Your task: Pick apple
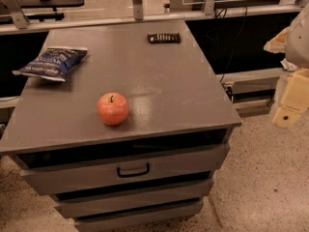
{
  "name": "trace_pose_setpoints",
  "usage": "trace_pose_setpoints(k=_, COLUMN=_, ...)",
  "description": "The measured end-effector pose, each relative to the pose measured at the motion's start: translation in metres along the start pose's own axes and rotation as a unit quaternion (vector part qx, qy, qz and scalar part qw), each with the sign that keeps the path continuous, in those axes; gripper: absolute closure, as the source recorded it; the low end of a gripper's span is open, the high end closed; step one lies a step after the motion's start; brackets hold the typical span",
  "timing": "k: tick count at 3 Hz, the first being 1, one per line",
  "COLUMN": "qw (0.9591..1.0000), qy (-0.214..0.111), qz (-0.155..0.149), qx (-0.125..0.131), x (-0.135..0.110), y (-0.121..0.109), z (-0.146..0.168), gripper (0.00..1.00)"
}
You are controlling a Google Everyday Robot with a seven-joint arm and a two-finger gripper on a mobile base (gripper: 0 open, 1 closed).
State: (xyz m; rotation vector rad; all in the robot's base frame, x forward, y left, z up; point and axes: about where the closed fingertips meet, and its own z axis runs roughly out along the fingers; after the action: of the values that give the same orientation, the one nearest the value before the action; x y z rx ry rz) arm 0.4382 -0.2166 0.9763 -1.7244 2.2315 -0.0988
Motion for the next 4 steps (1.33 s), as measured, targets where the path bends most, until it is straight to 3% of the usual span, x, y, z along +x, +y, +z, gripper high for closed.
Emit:
trace_pose_setpoints(k=1, qw=1.0000, qy=0.000, qz=0.000, qx=0.000, x=0.000, y=0.000, z=0.000, gripper=0.00)
trace_pose_setpoints(k=2, qw=0.9996, qy=-0.028, qz=-0.006, qx=-0.007, x=-0.016, y=-0.003, z=0.012, gripper=0.00)
trace_pose_setpoints(k=3, qw=0.9937, qy=-0.103, qz=-0.033, qx=-0.030, x=-0.069, y=-0.006, z=0.047, gripper=0.00)
trace_pose_setpoints(k=4, qw=0.9787, qy=-0.186, qz=-0.067, qx=-0.056, x=-0.132, y=-0.002, z=0.084, gripper=0.00)
